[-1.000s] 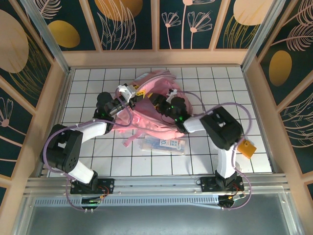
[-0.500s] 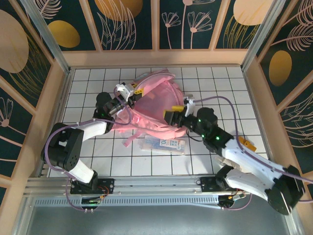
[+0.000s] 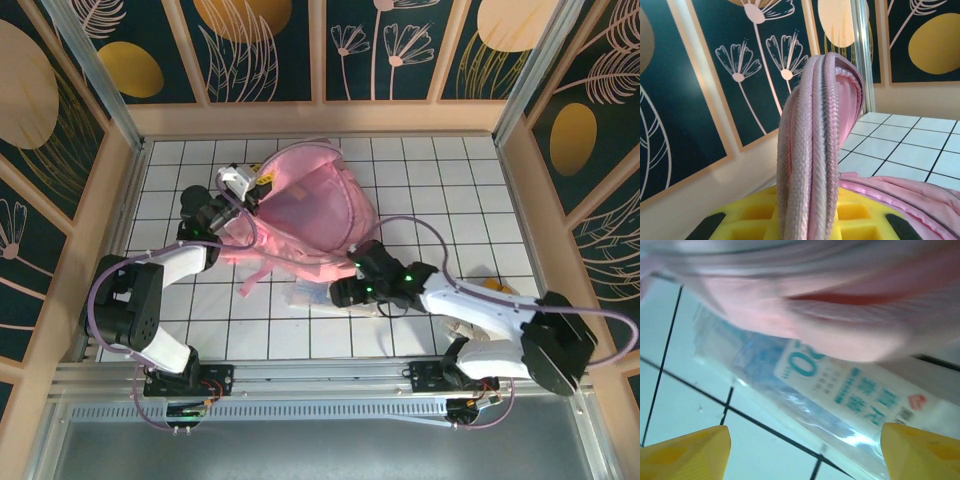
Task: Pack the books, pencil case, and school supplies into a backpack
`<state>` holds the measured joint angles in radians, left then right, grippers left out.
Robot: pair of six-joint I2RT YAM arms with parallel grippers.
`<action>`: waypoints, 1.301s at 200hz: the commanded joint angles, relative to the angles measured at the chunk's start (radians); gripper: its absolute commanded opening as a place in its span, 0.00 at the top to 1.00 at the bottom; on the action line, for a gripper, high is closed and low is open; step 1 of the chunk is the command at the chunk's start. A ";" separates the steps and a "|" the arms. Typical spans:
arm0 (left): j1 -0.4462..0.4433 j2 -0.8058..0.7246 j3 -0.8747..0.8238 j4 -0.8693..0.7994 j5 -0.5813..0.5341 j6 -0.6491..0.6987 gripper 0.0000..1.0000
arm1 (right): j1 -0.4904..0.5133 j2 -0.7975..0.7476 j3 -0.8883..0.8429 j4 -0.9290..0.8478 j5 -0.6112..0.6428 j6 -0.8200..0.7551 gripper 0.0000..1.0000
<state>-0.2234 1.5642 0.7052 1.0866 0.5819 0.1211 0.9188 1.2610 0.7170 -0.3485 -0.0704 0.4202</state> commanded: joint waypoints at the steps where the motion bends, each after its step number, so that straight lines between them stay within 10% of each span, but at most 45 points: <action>1: 0.076 -0.035 0.040 0.135 -0.009 -0.087 1.00 | 0.030 0.084 0.148 0.039 -0.081 -0.449 0.20; 48: 0.099 -0.068 0.052 0.049 -0.034 -0.065 1.00 | 0.009 0.191 0.186 -0.226 -0.076 -0.987 0.09; 149: 0.101 -0.095 -0.020 0.050 -0.093 -0.091 1.00 | -0.126 0.321 0.141 -0.226 -0.133 -1.097 0.01; 225: 0.101 -0.105 -0.006 0.028 -0.061 -0.080 1.00 | -0.086 0.395 0.068 -0.128 0.110 -1.173 0.01; 260: 0.102 -0.108 -0.003 0.021 -0.045 -0.076 1.00 | -0.083 0.416 0.086 -0.199 -0.039 -1.119 0.07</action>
<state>-0.1333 1.5074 0.6785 1.0248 0.5228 0.0479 0.8330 1.6051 0.8421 -0.5209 -0.1059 -0.6960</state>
